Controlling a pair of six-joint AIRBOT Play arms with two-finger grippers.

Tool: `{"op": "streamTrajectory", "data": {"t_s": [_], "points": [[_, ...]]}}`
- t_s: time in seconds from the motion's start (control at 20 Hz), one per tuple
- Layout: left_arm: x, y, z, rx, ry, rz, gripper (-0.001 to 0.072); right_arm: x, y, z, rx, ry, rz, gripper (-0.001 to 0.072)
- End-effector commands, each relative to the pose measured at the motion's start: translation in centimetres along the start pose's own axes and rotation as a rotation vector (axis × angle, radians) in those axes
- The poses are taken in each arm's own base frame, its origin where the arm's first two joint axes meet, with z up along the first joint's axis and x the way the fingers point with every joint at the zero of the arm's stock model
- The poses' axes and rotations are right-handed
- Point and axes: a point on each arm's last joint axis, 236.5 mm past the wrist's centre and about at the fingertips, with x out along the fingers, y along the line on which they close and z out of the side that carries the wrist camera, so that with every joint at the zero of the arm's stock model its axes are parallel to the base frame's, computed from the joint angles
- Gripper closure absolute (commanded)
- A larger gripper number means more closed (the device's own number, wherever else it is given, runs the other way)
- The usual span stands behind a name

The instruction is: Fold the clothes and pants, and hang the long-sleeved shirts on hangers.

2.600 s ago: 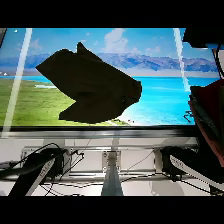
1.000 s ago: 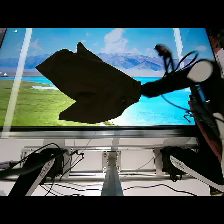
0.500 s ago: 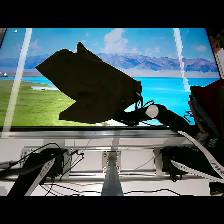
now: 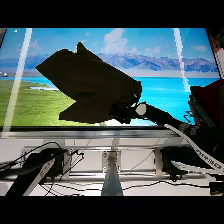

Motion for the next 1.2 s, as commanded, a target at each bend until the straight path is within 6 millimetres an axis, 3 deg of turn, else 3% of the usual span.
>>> {"op": "streamTrajectory", "data": {"t_s": [0.0, 0.1, 0.25, 0.4, 0.55, 0.7, 0.8, 0.95, 1.15], "points": [[0.7, -0.1, -0.3, 0.002, 0.013, 0.000, 0.0696, 0.5, -0.5, 1.5, 0.083, -0.014, -0.010, 0.0338], [1.0, -0.1, -0.5, 0.003, 0.019, 0.000, 0.0696, 0.2, -0.5, 2.0, 0.095, -0.018, -0.009, 0.0388], [1.0, -0.1, -0.5, 0.003, 0.020, 0.000, 0.0696, -0.5, 0.3, 2.5, 0.040, 0.002, -0.015, 0.0397], [1.0, -0.1, -0.5, 0.003, 0.020, 0.000, 0.0696, -2.1, 0.4, 3.1, -0.109, 0.038, -0.087, 0.0222], [1.0, -0.1, -0.5, 0.003, 0.020, 0.000, 0.0696, -4.3, -1.3, 4.2, -0.184, 0.085, -0.199, 0.0222], [1.0, -0.1, -0.5, 0.003, 0.020, 0.000, 0.0695, -5.5, -2.9, 3.3, -0.186, 0.168, -0.261, 0.0227], [1.0, -0.1, -0.5, 0.003, 0.020, 0.000, 0.0696, -5.4, -3.0, 2.3, -0.241, 0.197, -0.273, 0.0228], [1.0, -0.1, -0.5, 0.003, 0.020, 0.000, 0.0696, -3.9, -1.4, 2.2, -0.271, 0.139, -0.233, 0.0239], [1.0, -0.1, -0.5, 0.003, 0.020, 0.000, 0.0696, -1.2, -1.8, 0.9, -0.159, 0.143, -0.251, 0.0238]]}}
